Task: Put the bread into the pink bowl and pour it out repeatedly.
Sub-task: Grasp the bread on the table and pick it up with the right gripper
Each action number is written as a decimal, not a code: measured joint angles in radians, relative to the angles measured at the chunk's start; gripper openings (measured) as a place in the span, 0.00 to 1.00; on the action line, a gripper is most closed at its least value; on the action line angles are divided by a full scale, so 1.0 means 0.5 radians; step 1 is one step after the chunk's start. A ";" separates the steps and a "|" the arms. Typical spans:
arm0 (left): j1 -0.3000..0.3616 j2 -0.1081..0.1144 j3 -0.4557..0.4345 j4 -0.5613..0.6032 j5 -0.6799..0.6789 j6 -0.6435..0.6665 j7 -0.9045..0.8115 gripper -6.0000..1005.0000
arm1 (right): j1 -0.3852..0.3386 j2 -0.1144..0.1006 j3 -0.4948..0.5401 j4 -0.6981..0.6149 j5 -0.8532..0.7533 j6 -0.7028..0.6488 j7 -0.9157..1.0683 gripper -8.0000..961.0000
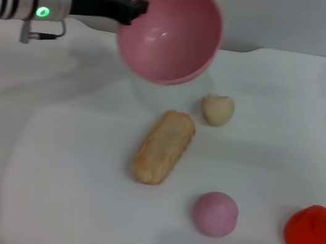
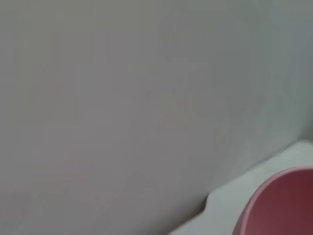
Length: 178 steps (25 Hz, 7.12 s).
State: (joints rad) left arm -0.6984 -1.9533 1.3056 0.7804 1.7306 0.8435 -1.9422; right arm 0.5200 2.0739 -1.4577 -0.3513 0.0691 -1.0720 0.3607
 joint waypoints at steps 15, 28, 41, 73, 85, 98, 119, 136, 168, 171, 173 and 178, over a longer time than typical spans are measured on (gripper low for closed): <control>0.043 0.078 -0.448 0.008 0.638 0.308 -0.272 0.06 | 0.245 -0.032 -0.021 -0.431 -0.306 1.218 0.273 0.62; 0.105 0.090 -0.440 -0.006 0.645 0.232 -0.243 0.06 | 0.752 -0.078 -0.348 -0.500 -0.539 2.330 0.557 0.62; 0.113 0.083 -0.446 -0.020 0.647 0.117 -0.158 0.06 | 0.517 -0.021 -0.434 -0.854 0.410 2.268 -0.138 0.62; 0.093 0.080 -0.454 -0.021 0.647 0.087 -0.091 0.06 | 1.024 -0.116 0.262 -0.945 1.434 4.539 -1.830 0.62; 0.095 0.057 -0.436 -0.021 0.647 0.104 -0.112 0.06 | 1.136 0.010 0.107 -0.739 1.427 4.534 -1.982 0.62; 0.083 0.048 -0.434 -0.024 0.647 0.105 -0.113 0.06 | 1.077 0.015 0.081 -0.497 1.439 4.410 -2.030 0.62; 0.099 0.029 -0.405 -0.024 0.647 0.105 -0.111 0.06 | 1.057 0.028 -0.209 -0.495 1.664 4.178 -2.060 0.62; 0.076 0.025 -0.406 -0.027 0.647 0.089 -0.089 0.06 | 1.007 0.034 -0.399 -0.310 1.758 3.944 -2.049 0.62; 0.062 0.014 -0.406 -0.027 0.650 0.064 -0.064 0.06 | 1.003 0.031 -0.400 -0.315 1.758 3.886 -2.046 0.34; 0.062 0.014 -0.406 -0.027 0.650 0.064 -0.064 0.06 | 1.003 0.031 -0.400 -0.315 1.758 3.887 -2.047 0.32; 0.062 0.014 -0.406 -0.027 0.650 0.064 -0.064 0.06 | 1.003 0.031 -0.400 -0.316 1.758 3.888 -2.047 0.31; 0.062 0.014 -0.406 -0.027 0.650 0.070 -0.064 0.06 | 1.003 0.031 -0.400 -0.315 1.758 3.889 -2.047 0.27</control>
State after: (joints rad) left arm -0.6673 -1.9463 1.1026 0.7669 2.0555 0.8786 -1.9742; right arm 1.0216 2.0892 -1.6578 -0.5086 0.9479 0.8726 -0.6627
